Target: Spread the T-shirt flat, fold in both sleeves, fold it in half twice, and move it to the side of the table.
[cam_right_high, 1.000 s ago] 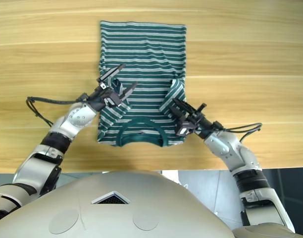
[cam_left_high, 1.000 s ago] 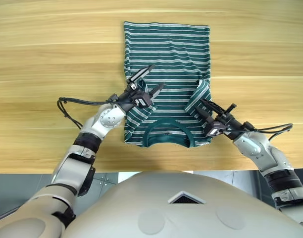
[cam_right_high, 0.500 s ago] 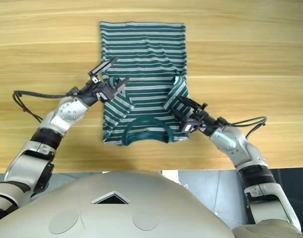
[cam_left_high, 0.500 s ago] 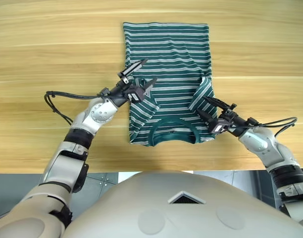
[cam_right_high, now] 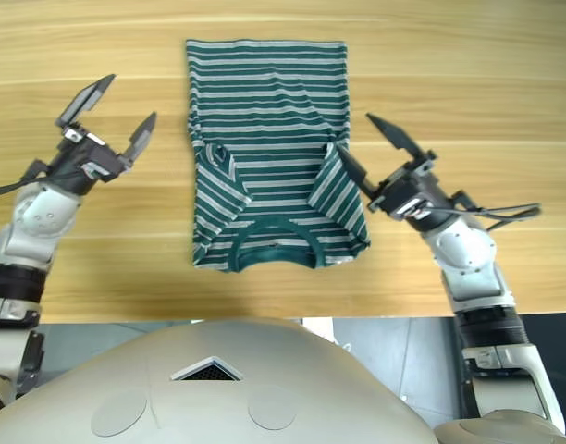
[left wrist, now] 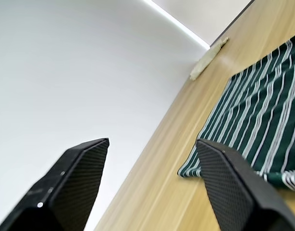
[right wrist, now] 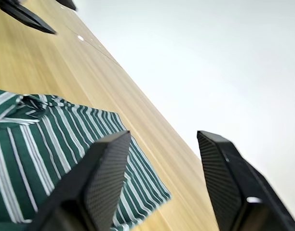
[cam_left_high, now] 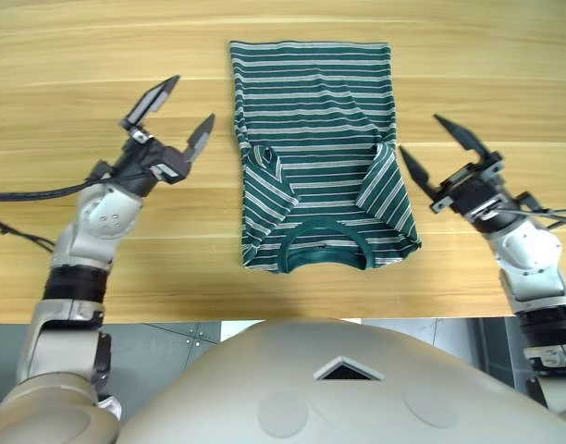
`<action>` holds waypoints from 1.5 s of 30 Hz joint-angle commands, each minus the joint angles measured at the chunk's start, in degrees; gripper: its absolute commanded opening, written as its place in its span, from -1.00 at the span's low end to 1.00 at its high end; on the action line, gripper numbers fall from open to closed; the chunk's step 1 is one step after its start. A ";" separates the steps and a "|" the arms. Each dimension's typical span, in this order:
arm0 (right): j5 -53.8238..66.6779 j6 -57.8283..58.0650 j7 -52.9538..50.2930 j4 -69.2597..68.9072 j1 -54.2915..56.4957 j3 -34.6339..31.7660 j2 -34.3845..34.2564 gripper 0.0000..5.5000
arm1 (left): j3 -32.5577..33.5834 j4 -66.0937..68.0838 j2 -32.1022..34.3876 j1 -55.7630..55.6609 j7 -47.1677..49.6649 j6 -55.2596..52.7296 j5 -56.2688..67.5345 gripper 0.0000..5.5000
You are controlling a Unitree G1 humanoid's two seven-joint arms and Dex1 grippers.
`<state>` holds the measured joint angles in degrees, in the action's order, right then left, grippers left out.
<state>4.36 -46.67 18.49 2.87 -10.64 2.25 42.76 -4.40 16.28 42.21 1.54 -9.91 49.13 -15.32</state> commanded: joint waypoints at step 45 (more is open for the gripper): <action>-28.44 5.79 -0.06 5.59 -10.49 -1.54 8.12 -0.06 | -23.43 -6.99 6.45 8.16 -37.43 -7.53 4.25 -0.82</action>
<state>-23.79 -41.50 18.50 9.02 -20.71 1.23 50.33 -26.41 5.88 48.81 9.05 -45.49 43.63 -7.56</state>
